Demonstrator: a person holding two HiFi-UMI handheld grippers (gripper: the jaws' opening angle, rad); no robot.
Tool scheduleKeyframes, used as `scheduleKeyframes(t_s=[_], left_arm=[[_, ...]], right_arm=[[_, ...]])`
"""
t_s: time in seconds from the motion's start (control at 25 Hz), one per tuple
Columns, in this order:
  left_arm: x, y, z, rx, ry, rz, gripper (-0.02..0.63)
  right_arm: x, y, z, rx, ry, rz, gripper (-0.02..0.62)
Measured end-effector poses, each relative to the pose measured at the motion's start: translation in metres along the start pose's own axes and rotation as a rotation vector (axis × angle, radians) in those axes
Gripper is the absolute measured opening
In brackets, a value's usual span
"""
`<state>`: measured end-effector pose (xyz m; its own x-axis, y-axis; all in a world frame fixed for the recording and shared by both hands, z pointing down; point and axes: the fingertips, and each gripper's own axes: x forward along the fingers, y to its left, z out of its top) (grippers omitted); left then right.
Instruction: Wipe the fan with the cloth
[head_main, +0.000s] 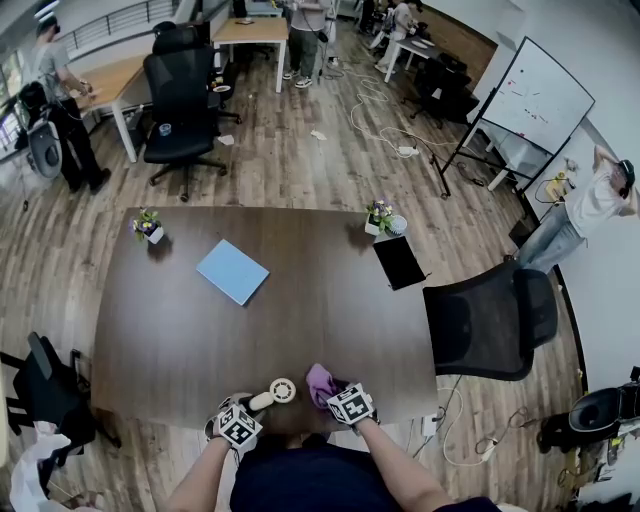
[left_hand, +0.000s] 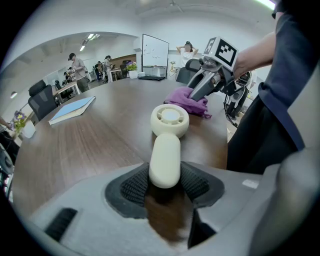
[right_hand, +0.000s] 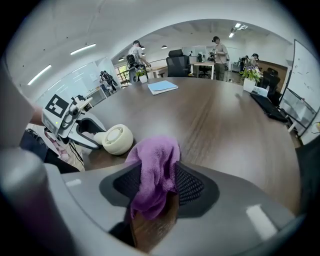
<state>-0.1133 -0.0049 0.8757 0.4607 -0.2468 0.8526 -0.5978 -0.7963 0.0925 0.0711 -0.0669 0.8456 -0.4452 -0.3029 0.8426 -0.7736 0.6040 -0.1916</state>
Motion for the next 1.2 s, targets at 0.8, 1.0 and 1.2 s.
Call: scheduleKeyframes(t_s=[0.8, 1.0, 1.2], left_arm=[[0.002, -0.001, -0.001, 0.003, -0.001, -0.002, 0.198], [-0.001, -0.001, 0.0, 0.004, -0.001, -0.002, 0.198], [0.0, -0.002, 0.0, 0.004, 0.0, -0.007, 0.198]], right_arm=[[-0.016, -0.011, 0.006, 0.128, -0.072, -0.028, 0.123], [-0.029, -0.005, 0.024, 0.112, -0.123, -0.02, 0.115], [-0.033, 0.01, 0.05, 0.072, -0.167, 0.017, 0.114]])
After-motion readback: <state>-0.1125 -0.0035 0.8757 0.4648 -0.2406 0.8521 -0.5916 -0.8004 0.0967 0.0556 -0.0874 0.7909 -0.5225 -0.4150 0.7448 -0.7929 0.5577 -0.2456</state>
